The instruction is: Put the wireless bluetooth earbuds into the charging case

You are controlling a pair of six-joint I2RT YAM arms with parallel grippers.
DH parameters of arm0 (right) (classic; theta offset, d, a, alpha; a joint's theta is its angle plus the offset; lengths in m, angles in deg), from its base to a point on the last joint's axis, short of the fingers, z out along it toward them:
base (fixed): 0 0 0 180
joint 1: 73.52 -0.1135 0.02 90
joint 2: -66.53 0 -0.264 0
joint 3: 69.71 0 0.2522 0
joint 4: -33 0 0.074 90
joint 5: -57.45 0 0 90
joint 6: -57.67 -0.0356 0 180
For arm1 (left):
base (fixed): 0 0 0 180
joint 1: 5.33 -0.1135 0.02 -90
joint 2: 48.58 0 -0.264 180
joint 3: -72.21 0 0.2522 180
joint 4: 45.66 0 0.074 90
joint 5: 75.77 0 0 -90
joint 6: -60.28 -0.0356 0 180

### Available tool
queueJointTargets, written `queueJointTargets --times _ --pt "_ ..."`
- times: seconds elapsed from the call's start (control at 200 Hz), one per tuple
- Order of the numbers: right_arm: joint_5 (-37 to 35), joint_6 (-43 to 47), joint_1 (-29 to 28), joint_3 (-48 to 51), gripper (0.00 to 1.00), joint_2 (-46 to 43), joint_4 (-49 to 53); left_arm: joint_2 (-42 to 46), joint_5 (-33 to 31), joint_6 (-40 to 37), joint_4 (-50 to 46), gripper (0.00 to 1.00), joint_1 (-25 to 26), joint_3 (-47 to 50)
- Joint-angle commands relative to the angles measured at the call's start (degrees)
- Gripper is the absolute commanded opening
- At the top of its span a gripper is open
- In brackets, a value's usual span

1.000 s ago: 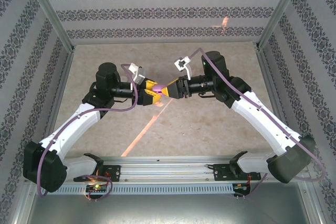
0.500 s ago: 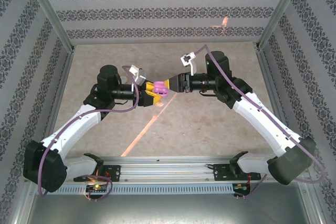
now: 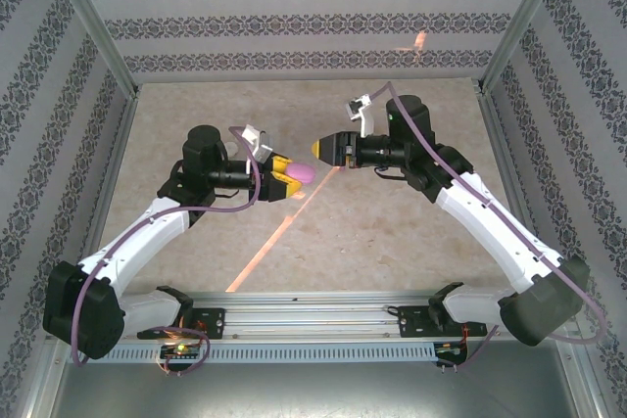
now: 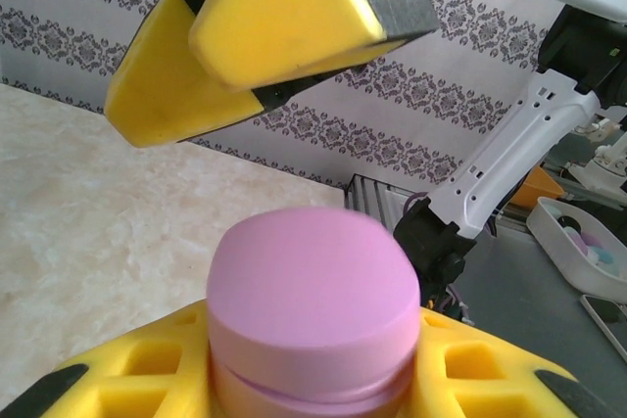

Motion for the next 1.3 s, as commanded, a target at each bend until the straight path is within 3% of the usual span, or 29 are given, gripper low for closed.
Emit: queueJointTargets --times 0.0,0.185,0.45,0.739,0.899,1.299 --pt "-1.26 -1.30 0.39 -0.86 0.58 -1.80 1.26 1.09 -0.09 0.34 5.10 0.17 0.04 1.26" --pt "0.03 -0.16 0.00 -1.92 0.59 -1.37 3.00 0.26 -0.57 3.34 8.90 0.17 -0.32 2.62" --pt "-1.44 16.62 -5.84 -0.82 0.66 -2.31 7.09 -0.62 1.35 7.34 12.32 0.16 -0.45 2.25" --pt "-3.03 24.35 -8.56 -1.33 0.75 -2.20 7.15 -0.60 2.52 9.33 12.87 0.15 -0.52 1.87" --pt "-5.37 26.81 -8.67 -2.66 0.73 -0.97 9.54 -0.53 3.04 10.10 13.38 0.15 -0.46 1.65" --pt "-7.68 26.92 -7.86 -4.93 0.58 0.44 8.59 -0.32 4.02 11.08 13.93 0.14 -0.50 1.44"
